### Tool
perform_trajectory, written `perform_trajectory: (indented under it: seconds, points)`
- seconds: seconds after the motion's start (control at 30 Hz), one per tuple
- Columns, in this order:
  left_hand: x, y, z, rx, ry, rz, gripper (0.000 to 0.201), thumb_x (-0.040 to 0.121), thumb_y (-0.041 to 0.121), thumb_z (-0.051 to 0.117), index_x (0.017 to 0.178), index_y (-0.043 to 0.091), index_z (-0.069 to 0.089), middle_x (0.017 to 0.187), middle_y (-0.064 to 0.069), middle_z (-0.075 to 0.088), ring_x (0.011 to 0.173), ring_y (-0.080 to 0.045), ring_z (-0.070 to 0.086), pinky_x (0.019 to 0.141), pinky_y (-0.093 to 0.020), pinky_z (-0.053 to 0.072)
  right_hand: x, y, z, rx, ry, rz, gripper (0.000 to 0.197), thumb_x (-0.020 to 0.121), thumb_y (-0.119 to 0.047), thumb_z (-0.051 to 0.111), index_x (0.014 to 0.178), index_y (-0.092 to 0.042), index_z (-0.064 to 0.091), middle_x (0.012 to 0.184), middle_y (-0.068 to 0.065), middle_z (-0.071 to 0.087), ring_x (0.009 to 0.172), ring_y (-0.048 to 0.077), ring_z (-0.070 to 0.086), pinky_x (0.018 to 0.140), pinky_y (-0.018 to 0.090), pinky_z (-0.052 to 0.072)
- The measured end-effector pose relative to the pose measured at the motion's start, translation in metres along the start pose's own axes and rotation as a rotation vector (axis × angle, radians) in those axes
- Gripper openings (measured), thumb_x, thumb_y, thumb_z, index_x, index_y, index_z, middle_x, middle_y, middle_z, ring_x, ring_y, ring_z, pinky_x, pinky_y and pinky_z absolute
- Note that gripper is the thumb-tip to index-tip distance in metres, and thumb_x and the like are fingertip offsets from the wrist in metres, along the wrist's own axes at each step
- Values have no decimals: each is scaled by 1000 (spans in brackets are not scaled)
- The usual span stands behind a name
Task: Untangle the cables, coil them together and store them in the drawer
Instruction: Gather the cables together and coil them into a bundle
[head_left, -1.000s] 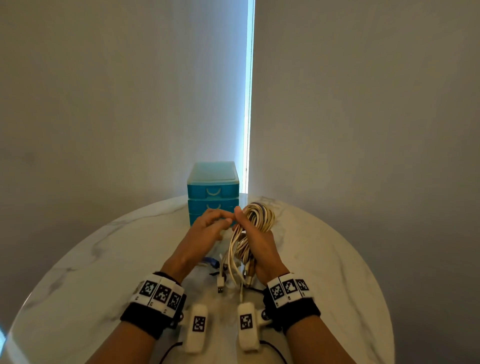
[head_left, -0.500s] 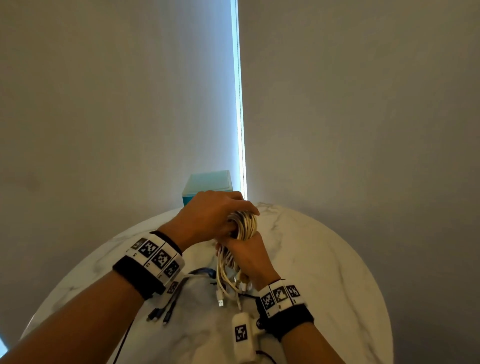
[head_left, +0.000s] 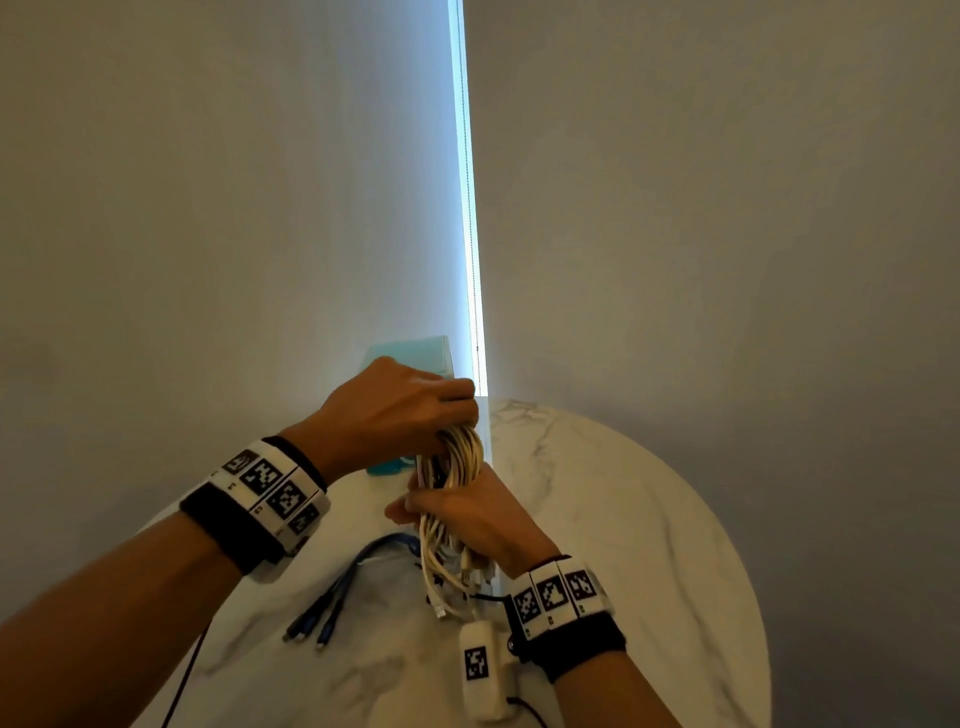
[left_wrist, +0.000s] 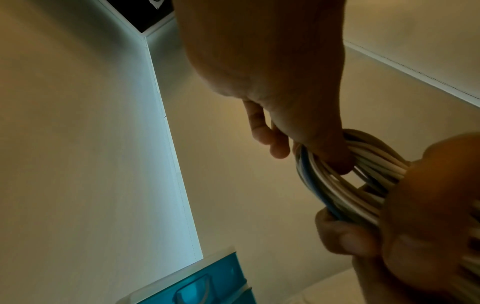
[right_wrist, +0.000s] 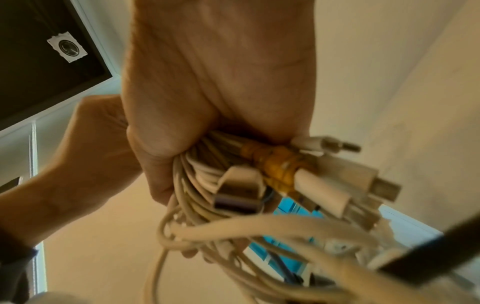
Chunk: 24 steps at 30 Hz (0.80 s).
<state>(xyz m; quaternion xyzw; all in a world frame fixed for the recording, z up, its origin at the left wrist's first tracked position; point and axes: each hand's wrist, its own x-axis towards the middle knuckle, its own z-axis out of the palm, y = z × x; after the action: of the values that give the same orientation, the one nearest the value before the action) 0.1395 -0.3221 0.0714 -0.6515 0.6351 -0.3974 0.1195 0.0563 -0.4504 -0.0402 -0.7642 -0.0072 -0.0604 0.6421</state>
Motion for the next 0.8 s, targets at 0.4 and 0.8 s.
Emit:
perform_trajectory:
  seconds: [0.4, 0.8]
  points:
    - [-5, 51, 35, -911, 97, -809, 54, 93, 56, 74, 140, 59, 48, 135, 20, 58, 118, 0, 57, 96, -25, 51, 2, 9, -22, 334, 369, -23, 20, 102, -24, 70, 100, -5, 75, 86, 17, 80, 71, 27, 75, 70, 38, 62]
    - [-22, 82, 72, -1448, -276, -849, 70, 88, 68, 66, 147, 32, 54, 123, 11, 75, 104, -1, 74, 89, -20, 60, 11, 15, -47, 1089, 329, 30, 36, 97, -45, 75, 87, -11, 68, 84, 8, 72, 90, 27, 78, 82, 42, 66]
